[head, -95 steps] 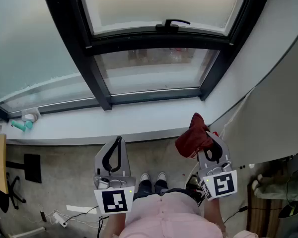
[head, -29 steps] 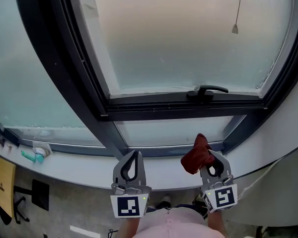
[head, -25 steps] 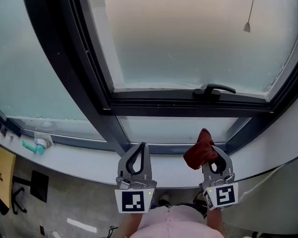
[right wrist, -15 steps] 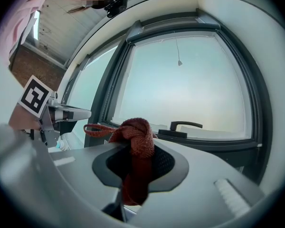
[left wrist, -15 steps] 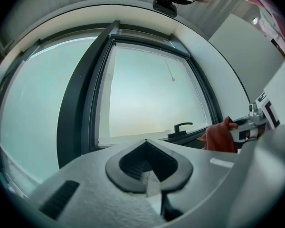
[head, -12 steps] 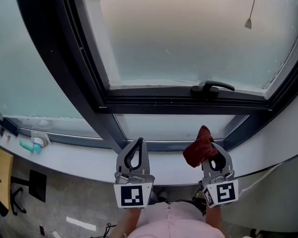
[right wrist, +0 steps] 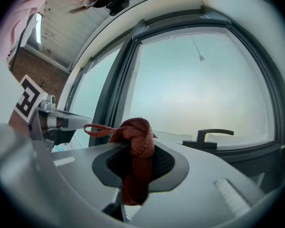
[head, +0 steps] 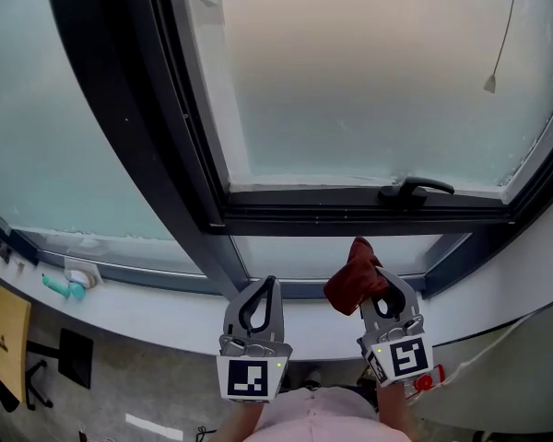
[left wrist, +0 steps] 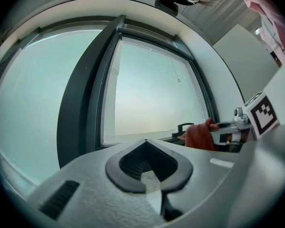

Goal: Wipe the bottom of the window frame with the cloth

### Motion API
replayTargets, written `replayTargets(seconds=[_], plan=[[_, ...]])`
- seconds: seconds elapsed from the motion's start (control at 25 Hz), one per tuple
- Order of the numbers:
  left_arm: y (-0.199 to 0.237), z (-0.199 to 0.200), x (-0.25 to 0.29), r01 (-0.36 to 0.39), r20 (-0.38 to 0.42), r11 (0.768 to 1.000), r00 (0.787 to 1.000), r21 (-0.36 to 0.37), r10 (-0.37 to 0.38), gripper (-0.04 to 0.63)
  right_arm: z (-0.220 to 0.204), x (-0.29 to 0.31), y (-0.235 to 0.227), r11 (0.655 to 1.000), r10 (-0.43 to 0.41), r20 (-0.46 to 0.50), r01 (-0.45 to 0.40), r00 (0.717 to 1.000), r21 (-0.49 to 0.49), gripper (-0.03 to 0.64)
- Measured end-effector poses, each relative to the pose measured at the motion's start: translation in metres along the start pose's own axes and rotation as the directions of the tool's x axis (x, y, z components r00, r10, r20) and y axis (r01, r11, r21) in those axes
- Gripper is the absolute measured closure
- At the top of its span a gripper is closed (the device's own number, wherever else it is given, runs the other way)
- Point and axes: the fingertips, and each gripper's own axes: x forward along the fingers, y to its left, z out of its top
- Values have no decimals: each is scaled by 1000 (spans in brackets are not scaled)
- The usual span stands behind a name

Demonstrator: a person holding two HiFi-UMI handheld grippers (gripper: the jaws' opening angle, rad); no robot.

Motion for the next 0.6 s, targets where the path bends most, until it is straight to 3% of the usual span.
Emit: replayTargets(seconds=[0.28, 0.4, 0.6], plan=[[37, -1, -7, 6, -12, 1000, 1000, -24, -6, 603, 37, 74, 29, 999, 47, 81, -45, 996, -25, 546], [49, 3, -7, 20, 0, 999, 1000, -37, -20, 603, 64, 111, 44, 993, 73, 142, -59, 987, -98, 546], [68, 6, -4, 55, 19, 998, 998, -22, -55, 603, 69, 176, 72, 993, 69, 109, -58, 992, -102, 545]])
